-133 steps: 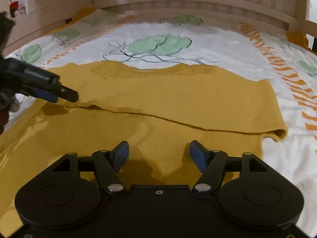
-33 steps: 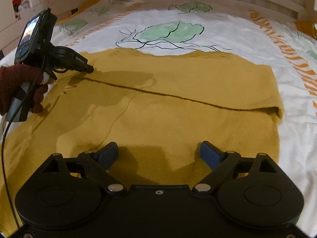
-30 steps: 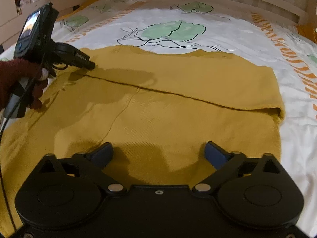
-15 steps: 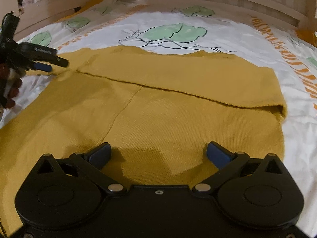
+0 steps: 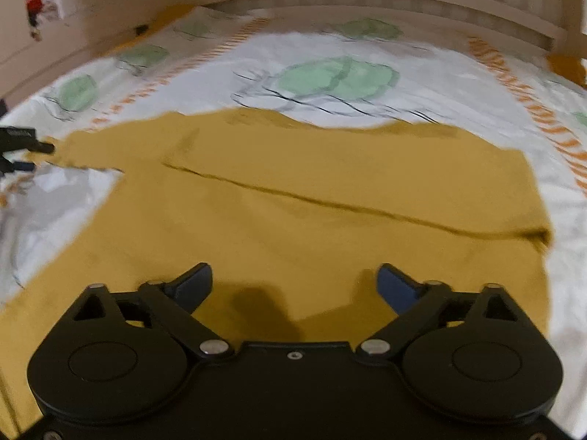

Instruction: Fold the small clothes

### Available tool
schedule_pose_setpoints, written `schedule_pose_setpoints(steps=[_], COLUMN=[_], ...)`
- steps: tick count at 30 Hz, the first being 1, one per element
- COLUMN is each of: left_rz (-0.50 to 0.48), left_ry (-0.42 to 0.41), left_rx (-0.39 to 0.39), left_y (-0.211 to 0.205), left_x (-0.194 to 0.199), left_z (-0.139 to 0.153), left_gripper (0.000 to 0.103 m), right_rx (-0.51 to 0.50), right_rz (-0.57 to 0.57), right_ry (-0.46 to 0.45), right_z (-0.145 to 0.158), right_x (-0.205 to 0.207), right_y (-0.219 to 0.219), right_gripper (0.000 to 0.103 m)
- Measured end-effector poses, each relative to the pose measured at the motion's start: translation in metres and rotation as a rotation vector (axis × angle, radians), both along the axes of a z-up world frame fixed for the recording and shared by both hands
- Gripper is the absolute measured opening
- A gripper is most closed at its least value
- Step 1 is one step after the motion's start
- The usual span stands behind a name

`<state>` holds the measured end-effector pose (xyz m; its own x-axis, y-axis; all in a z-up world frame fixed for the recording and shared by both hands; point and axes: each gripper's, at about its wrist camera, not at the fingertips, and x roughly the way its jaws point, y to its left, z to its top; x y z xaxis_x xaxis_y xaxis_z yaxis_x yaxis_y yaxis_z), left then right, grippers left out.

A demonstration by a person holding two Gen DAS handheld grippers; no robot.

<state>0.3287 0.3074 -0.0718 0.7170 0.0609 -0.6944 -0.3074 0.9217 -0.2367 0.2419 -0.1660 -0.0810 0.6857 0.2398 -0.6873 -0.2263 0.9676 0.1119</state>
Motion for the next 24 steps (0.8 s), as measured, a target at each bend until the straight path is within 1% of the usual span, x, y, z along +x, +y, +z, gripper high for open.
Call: schedule_pose_setpoints(steps=[4,9,12,17,20,21,22,23,24], left_rz=[0.070,0.150,0.176,0.172,0.193,0.198,0.203,0.208,0.215], left_ry=[-0.012,-0.018,-0.028,-0.051,-0.068,-0.075,-0.076,-0.079,-0.077], left_rx=[-0.030,-0.130,-0.167,-0.168,-0.191,-0.201,-0.206,-0.207,-0.200], left_y=[0.039,0.078,0.091,0.100,0.104,0.105,0.106,0.106,0.106], left_x=[0.004,0.012,0.017,0.036,0.043,0.045,0.046,0.047,0.048], left_z=[-0.002,-0.015,-0.023,-0.025,-0.028,-0.029,-0.029,-0.029,-0.029], left_gripper=[0.070,0.070,0.070,0.070,0.070,0.069,0.066,0.058,0.025], right_rx=[0.013,0.033,0.019,0.011,0.008,0.008,0.008,0.007,0.007], right_rz=[0.021,0.047,0.056,0.056,0.053,0.050,0.049,0.048,0.045], right_ry=[-0.044,-0.045,-0.040,-0.023,-0.019,-0.019,-0.018,-0.018,-0.018], right_z=[0.014,0.018,0.015,0.012,0.012,0.011,0.011,0.011,0.011], right_x=[0.009,0.018,0.021,0.024,0.025,0.025,0.025,0.025,0.025], right_y=[0.023,0.046,0.055,0.062,0.062,0.062,0.062,0.061,0.061], right_gripper=[0.092,0.092,0.092,0.092,0.092,0.092,0.092,0.092,0.092])
